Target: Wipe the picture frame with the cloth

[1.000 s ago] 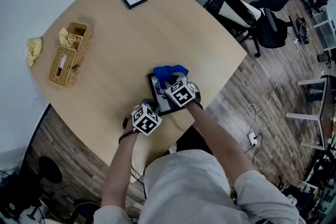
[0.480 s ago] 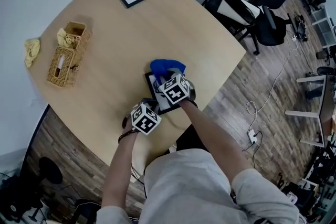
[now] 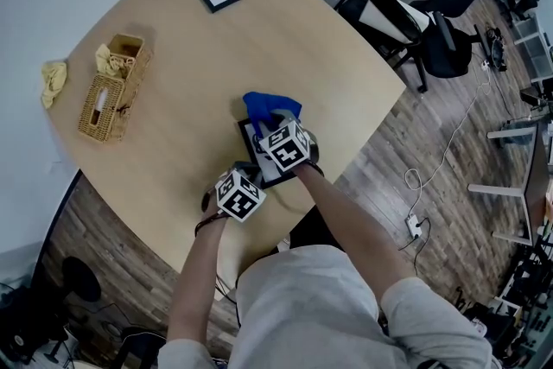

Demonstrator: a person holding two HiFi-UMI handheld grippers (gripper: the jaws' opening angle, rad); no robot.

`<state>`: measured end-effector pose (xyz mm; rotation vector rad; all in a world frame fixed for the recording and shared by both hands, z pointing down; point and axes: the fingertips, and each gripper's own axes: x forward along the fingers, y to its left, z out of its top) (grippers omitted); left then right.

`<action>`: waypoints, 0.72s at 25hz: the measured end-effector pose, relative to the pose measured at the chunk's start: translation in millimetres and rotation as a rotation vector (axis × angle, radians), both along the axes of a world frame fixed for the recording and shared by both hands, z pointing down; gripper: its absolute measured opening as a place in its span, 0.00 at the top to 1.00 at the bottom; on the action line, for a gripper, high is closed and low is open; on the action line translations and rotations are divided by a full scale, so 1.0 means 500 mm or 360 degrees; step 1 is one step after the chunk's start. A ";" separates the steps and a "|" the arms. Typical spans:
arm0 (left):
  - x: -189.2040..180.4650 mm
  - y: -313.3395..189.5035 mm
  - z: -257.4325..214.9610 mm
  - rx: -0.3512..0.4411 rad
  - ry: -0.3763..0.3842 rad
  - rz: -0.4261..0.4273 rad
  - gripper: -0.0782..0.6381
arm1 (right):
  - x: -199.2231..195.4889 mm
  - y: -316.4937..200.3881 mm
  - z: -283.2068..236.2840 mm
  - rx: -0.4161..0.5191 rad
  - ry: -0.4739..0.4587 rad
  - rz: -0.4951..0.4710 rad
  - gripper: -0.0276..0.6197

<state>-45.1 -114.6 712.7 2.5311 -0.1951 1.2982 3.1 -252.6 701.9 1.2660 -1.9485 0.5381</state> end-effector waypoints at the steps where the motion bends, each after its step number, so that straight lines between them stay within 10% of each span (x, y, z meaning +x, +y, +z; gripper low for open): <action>1: 0.000 0.000 0.000 0.0000 0.0001 -0.0003 0.82 | -0.005 -0.004 0.001 -0.0012 -0.0006 -0.0005 0.87; 18: -0.006 -0.008 0.002 -0.0007 0.0029 -0.0055 0.82 | -0.126 0.011 0.016 -0.0127 -0.0160 -0.0309 0.87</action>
